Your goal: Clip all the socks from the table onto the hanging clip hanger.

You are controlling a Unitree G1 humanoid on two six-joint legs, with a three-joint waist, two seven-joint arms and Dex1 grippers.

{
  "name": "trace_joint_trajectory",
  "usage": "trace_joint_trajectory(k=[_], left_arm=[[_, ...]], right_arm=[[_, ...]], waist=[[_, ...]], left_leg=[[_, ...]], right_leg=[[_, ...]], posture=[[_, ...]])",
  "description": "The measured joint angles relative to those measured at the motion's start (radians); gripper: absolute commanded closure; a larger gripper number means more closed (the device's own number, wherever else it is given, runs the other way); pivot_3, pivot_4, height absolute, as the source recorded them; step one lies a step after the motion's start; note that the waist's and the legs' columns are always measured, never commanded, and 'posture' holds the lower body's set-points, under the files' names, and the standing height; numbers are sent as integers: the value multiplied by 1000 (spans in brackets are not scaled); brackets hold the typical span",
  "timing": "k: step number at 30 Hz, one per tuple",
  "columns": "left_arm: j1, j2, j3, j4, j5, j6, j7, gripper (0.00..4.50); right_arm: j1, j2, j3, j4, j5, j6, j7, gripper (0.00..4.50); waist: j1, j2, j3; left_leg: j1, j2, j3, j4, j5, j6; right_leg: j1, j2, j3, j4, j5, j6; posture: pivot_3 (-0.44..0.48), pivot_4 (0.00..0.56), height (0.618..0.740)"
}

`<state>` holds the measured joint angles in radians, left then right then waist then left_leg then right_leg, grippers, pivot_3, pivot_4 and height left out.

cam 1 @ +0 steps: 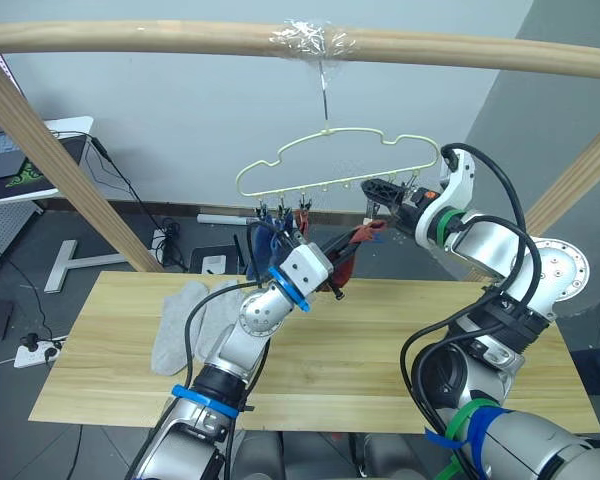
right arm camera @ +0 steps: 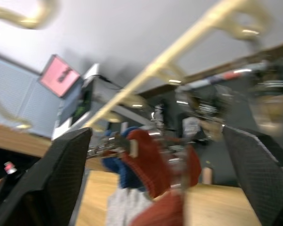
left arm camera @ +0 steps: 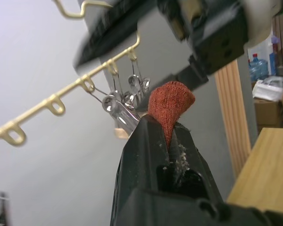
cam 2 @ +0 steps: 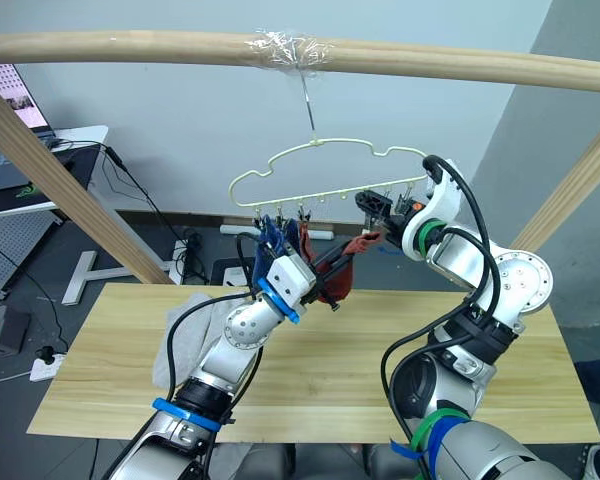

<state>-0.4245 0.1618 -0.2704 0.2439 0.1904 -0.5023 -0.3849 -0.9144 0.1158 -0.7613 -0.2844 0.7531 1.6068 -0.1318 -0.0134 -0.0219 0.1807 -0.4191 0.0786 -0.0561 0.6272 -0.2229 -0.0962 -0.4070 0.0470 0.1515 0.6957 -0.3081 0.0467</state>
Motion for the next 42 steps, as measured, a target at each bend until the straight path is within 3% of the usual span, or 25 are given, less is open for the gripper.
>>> trace_joint_trajectory(k=[1, 5, 7, 13, 16, 18, 20, 22, 25, 27, 31, 42], left_arm=[[1, -5, 0, 0, -17, 20, -11, 4500], [29, -73, 31, -12, -160, 215, -47, 3509], [32, -86, 44, -18, -224, 316, -68, 2920], [51, -50, 68, -87, -288, 446, -119, 1161], [86, 19, 83, -137, -297, 470, -160, 179], [109, 69, 100, -178, -310, 487, -194, 179], [117, 105, 117, -216, -330, 505, -222, 137], [117, 115, 123, -250, -337, 514, -236, 137], [109, 129, 135, -282, -345, 525, -235, 137], [97, 129, 150, -288, -346, 537, -230, 137], [93, 128, 159, -293, -345, 551, -214, 137], [114, 127, 156, -332, -341, 561, -194, 137]], right_arm=[[7, -11, 7, -13, 18, 0, 7, 53], [99, -150, 82, -145, 78, -2, 93, 0], [185, -235, 180, -235, 80, -48, 139, 0], [433, -325, 446, -359, -42, -327, 214, 0], [563, -354, 640, -387, -196, -556, 226, 0], [621, -370, 758, -359, -312, -716, 230, 0], [649, -342, 830, -295, -408, -862, 221, 372], [652, -321, 865, -245, -468, -951, 210, 909], [636, -286, 894, -161, -547, -1058, 187, 909], [618, -265, 893, -115, -577, -1104, 173, 1200], [605, -245, 886, -39, -613, -1167, 172, 2458], [509, -186, 857, 140, -655, -1242, 171, 2458]], waist=[[0, 0, 0], [-2, 0, 0], [-10, 0, 0], [-36, 1, 0], [-43, 1, 0], [-45, 1, 0], [-41, 0, 0], [-37, 0, 0], [-24, 0, 0], [-17, 0, 0], [-14, 0, 0], [-6, 0, 0]], left_leg=[[0, 0, 0, 0, 0, 0], [-3, 0, 0, 1, 0, 0], [-2, 0, -2, 0, 0, 0], [0, 0, -1, 1, 0, 0], [1, 0, -1, 0, 0, 0], [1, 0, -1, 1, 0, 0], [1, 0, -1, 1, 1, 0], [1, 0, -1, 2, 1, -1], [1, 0, -1, 2, 1, -1], [1, 0, -1, 2, 1, -1], [1, 0, -1, 2, 1, -1], [1, 0, -1, 1, 1, -1]], right_leg=[[0, 0, 0, 0, 0, 0], [0, -1, 0, -3, 0, 0], [0, 0, -1, -3, 0, 1], [0, 0, -1, 0, -1, 1], [1, 0, 0, 1, -2, 3], [1, 0, 0, 1, -3, 5], [1, 0, 0, 1, -3, 5], [1, 0, 0, 0, -3, 5], [2, 0, 0, 1, -3, 5], [1, 0, 0, 1, -3, 5], [1, 0, 0, 0, 0, 1], [1, 0, 0, 1, 0, 1]], posture=[[49, 136, 740], [43, 135, 740], [42, 135, 740], [47, 135, 740], [47, 135, 740], [61, 139, 740], [74, 139, 740], [82, 143, 740], [97, 145, 740], [102, 146, 740], [118, 150, 740], [140, 158, 740]])
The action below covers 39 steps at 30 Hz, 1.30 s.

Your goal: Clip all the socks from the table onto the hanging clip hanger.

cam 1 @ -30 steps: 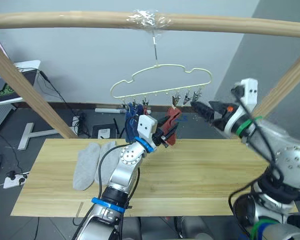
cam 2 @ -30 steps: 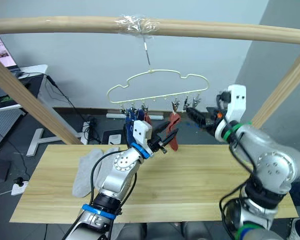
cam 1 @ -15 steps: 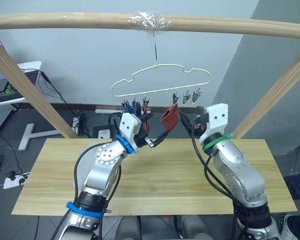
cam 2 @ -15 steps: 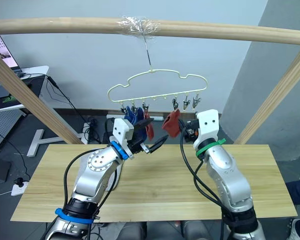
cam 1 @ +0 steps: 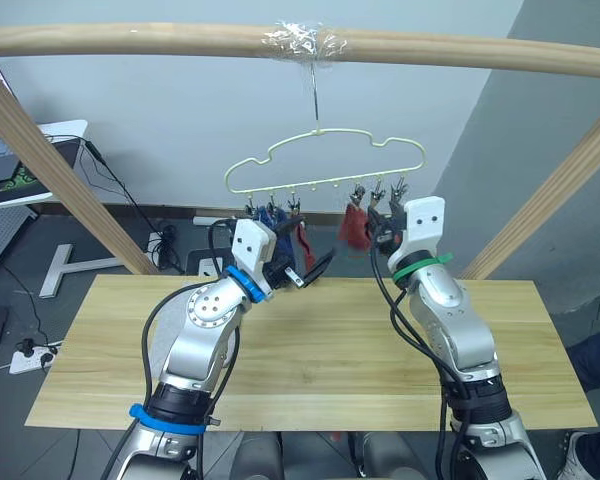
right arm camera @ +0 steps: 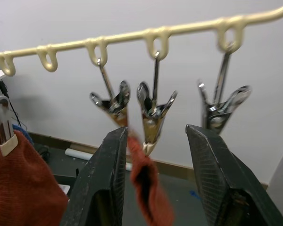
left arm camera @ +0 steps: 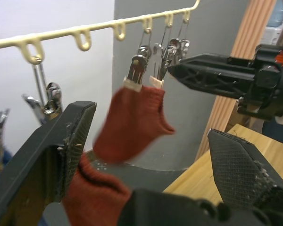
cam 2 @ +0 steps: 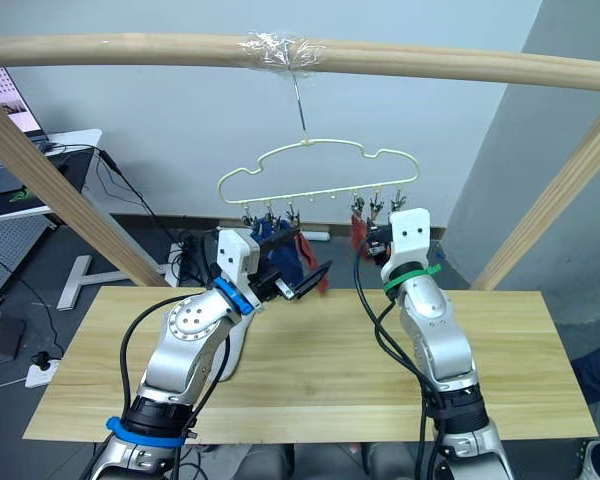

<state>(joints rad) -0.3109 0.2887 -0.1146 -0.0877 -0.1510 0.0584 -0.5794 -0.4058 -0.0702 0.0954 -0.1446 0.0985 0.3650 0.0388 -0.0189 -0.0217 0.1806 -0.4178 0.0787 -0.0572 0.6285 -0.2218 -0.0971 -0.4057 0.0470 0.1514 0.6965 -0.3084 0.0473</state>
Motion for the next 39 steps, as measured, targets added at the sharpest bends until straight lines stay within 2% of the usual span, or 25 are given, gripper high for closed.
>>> trace_joint_trajectory(k=[10, 21, 28, 39], left_arm=[[-3, 4, 4, -6, -1, 1, 3, 137], [-6, -1, 5, -28, -7, 6, 17, 137], [-69, -9, 34, -65, -65, 45, 22, 137], [-98, -30, 43, -72, -106, 74, 24, 137]], right_arm=[[-81, 16, -35, 133, -35, -65, -18, 2458], [-98, 44, -34, 153, -42, -72, -21, 2458], [-120, 87, -31, 153, -39, -72, -16, 2458], [-139, 84, -43, 178, -37, -72, 2, 2458]], waist=[[24, 0, 0], [34, 0, 0], [41, 0, 0], [43, 0, 0]], left_leg=[[0, 0, 0, 0, 0, 0], [0, 0, 0, 0, 0, 0], [0, 0, 0, 0, 0, 0], [0, 0, 0, 0, 0, 0]], right_leg=[[0, 0, 0, 0, 0, 0], [0, 0, 0, 0, 0, 0], [0, 0, 0, 0, 0, 0], [0, 0, 0, 0, 0, 0]], posture=[[154, 159, 740], [155, 162, 740], [162, 164, 740], [161, 165, 740]])
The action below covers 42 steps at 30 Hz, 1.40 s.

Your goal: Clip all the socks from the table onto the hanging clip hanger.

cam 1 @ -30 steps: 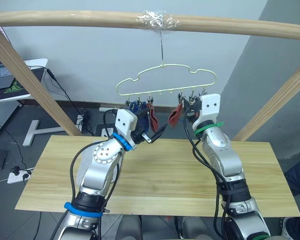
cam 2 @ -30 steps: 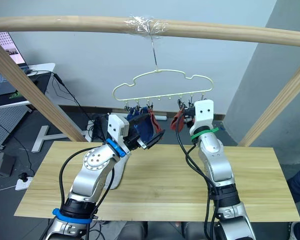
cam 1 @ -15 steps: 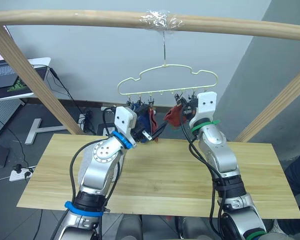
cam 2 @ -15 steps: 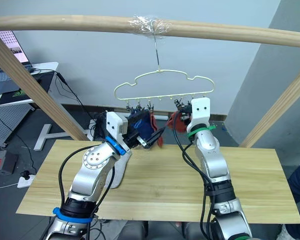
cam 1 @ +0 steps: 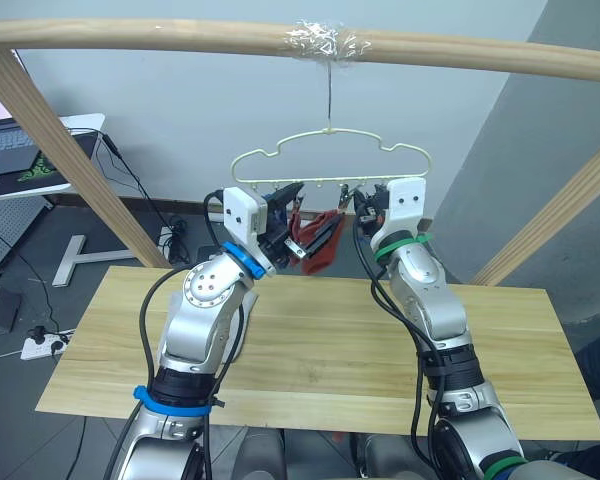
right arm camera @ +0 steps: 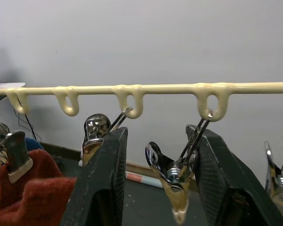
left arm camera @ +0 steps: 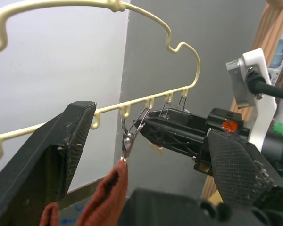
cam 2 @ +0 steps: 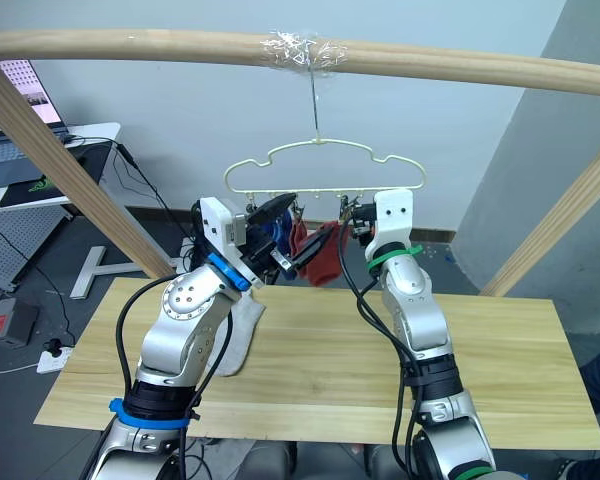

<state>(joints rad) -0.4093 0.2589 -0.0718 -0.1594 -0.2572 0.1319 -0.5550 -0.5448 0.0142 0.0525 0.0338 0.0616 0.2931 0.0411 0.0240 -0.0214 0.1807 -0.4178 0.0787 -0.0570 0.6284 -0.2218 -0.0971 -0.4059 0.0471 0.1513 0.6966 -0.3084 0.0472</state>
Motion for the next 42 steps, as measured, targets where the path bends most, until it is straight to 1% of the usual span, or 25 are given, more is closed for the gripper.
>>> trace_joint_trajectory(k=[1, 3, 4, 7, 9, 17, 20, 22, 24, 26, 29, 33, 34, 38, 41, 42], left_arm=[[0, 0, 0, -3, -4, 1, -1, 137], [0, 0, 0, -10, -16, 13, -3, 137], [1, -2, 0, -22, -27, 24, -5, 137], [5, -5, 0, -53, -62, 63, -12, 137], [10, -4, 0, -65, -75, 81, -16, 137], [62, 21, 4, -65, -75, 89, -13, 137], [109, 54, 12, -63, -43, 99, 14, 137], [190, 95, 32, -10, 13, 113, 62, 137], [267, 126, 62, 95, 71, 131, 115, 137], [288, 141, 70, 144, 104, 131, 133, 69], [266, 141, 85, 211, 119, 126, 153, 69], [233, 135, 111, 383, 140, 120, 185, 69], [224, 130, 111, 421, 142, 120, 183, 69], [152, 121, 106, 573, 159, 116, 172, 69], [135, 121, 105, 623, 165, 119, 159, 69], [132, 121, 105, 628, 164, 122, 148, 241]], right_arm=[[-1, 0, -1, 2, 0, 0, 0, 2458], [-2, 1, -4, 5, 1, 0, 0, 2870], [-2, 2, -10, 6, 2, 0, 0, 3103], [-3, 4, -22, 6, 6, 0, 0, 4050], [-3, 5, -26, 6, 7, 0, 0, 4482], [-3, -21, -35, 6, 10, 1, 18, 4482], [-3, -49, -32, -12, 27, 37, 52, 4482], [-3, -89, -38, -49, 53, 94, 92, 4482], [-3, -117, -62, -87, 82, 146, 117, 4482], [-3, -125, -73, -108, 91, 179, 123, 4494], [0, -118, -70, -139, 120, 238, 133, 4494], [11, -125, -74, -182, 129, 287, 132, 4494], [13, -127, -79, -191, 128, 293, 130, 4494], [15, -125, -80, -209, 128, 322, 126, 4494], [17, -126, -81, -221, 128, 333, 126, 4494], [19, -127, -81, -227, 128, 339, 126, 4500]], waist=[[0, 0, 0], [0, 0, 0], [0, 0, 0], [0, 0, 0], [0, 0, 0], [0, 0, 0], [-3, 0, 0], [-6, 1, 0], [-5, 1, 1], [1, 0, 1], [5, 0, 1], [-1, 0, 1], [-1, 0, 1], [-1, 0, 1], [-2, 0, 1], [-2, 0, 1]], left_leg=[[0, 0, 0, 0, 0, 0], [0, 0, 0, 0, 0, 0], [0, 0, 0, 0, 0, 0], [0, 0, 0, 0, 0, 0], [0, 0, 0, 0, 0, 0], [0, 0, 0, 0, 0, 0], [1, 0, 1, 0, 0, 0], [2, 0, 1, -1, 0, 0], [1, 1, 0, -1, 0, 0], [0, 1, 0, -1, 0, 0], [0, 0, 1, 0, 0, 0], [1, 0, 1, 0, 0, 0], [1, 0, 1, -1, 0, 0], [0, 1, 0, -1, 0, 0], [0, 0, 1, -1, 0, 0], [0, 0, 1, -1, 0, 0]], right_leg=[[0, 0, 0, 0, 0, 0], [0, 0, 0, 0, 0, 0], [0, 0, 0, 0, 0, 0], [0, 0, 0, 0, 0, 0], [0, 0, 0, 0, 0, 0], [0, 0, 0, 0, 0, 0], [0, 0, 1, 0, 0, 0], [0, 0, 1, 0, 0, -1], [-1, 0, 0, 0, -1, -2], [-1, 0, -1, 0, -1, -2], [-1, 0, 0, 0, -1, -2], [-1, 0, 0, 0, -1, -2], [-1, 0, 0, 0, -1, -2], [-1, 0, -1, 0, -1, -2], [-1, 0, 0, 0, -1, -2], [-1, 0, 0, 0, -1, -2]], posture=[[161, 165, 740], [162, 165, 740], [162, 165, 740], [162, 165, 740], [162, 165, 740], [155, 166, 740], [142, 167, 740], [142, 167, 740], [142, 167, 740], [135, 166, 740], [135, 166, 740], [129, 167, 740], [117, 164, 740], [117, 164, 740], [109, 164, 740], [101, 163, 740]])
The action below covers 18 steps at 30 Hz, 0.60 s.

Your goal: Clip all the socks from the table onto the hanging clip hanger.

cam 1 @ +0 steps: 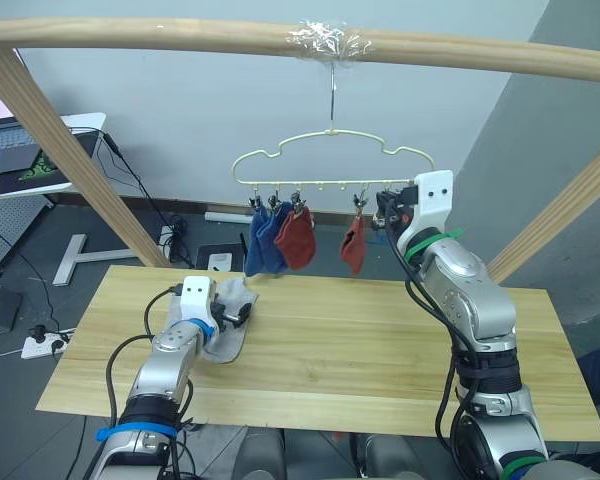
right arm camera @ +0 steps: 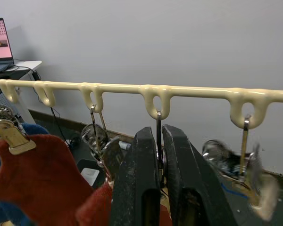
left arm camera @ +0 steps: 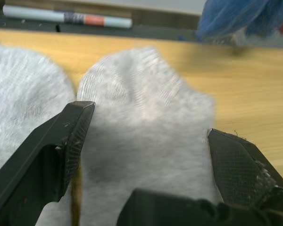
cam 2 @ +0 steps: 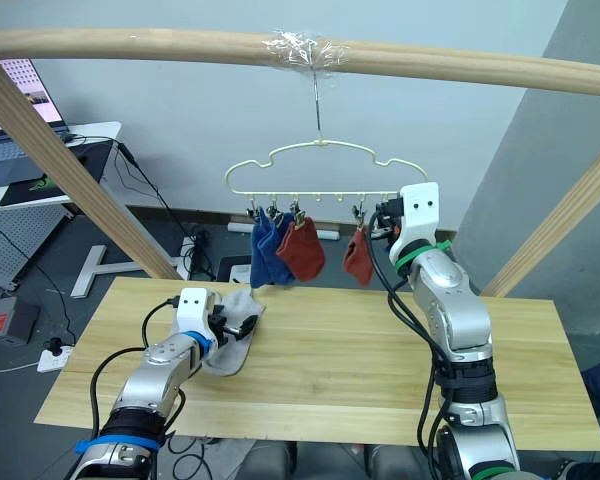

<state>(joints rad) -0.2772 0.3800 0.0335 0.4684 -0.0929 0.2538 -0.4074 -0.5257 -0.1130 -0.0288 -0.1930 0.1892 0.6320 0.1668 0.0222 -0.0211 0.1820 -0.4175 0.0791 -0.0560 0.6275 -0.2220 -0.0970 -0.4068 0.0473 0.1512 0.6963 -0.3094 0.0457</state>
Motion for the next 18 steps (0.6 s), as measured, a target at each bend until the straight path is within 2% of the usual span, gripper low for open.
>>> trace_joint_trajectory(k=[2, 8, 11, 15, 18], left_arm=[[-4, 1, -2, 1, 0, 11, -21, 601], [12, 4, -29, -24, 14, 7, -66, 2437], [27, 4, -45, -37, 25, -13, -84, 3167], [61, -53, -57, -86, 3, -44, -123, 4382], [90, -99, -112, -202, -30, -50, -194, 4469]], right_arm=[[0, -1, 0, -3, 0, 9, 0, 4500], [2, -7, -8, -9, 0, 18, 1, 4500], [2, -14, -9, -10, 0, 19, 3, 4500], [-6, -20, -26, -9, 14, 30, 5, 4500], [-32, 15, -86, -13, 81, 110, -13, 4500]], waist=[[0, 0, 0], [0, 0, 0], [0, 0, 0], [1, 0, 0], [1, 0, 0]], left_leg=[[0, 0, 0, 0, 0, 0], [0, 0, 0, 0, 0, 0], [1, 0, 0, 0, 0, 0], [0, 0, 0, 1, 0, 0], [0, 0, 0, 0, 0, 0]], right_leg=[[0, 0, 0, 0, 0, 0], [0, 0, 0, 0, 0, 0], [0, 0, 0, 0, 0, 0], [0, 0, 0, 0, 0, 0], [0, 0, 0, 0, 0, 0]], posture=[[101, 163, 740], [101, 164, 740], [102, 163, 740], [100, 160, 740], [93, 161, 740]])
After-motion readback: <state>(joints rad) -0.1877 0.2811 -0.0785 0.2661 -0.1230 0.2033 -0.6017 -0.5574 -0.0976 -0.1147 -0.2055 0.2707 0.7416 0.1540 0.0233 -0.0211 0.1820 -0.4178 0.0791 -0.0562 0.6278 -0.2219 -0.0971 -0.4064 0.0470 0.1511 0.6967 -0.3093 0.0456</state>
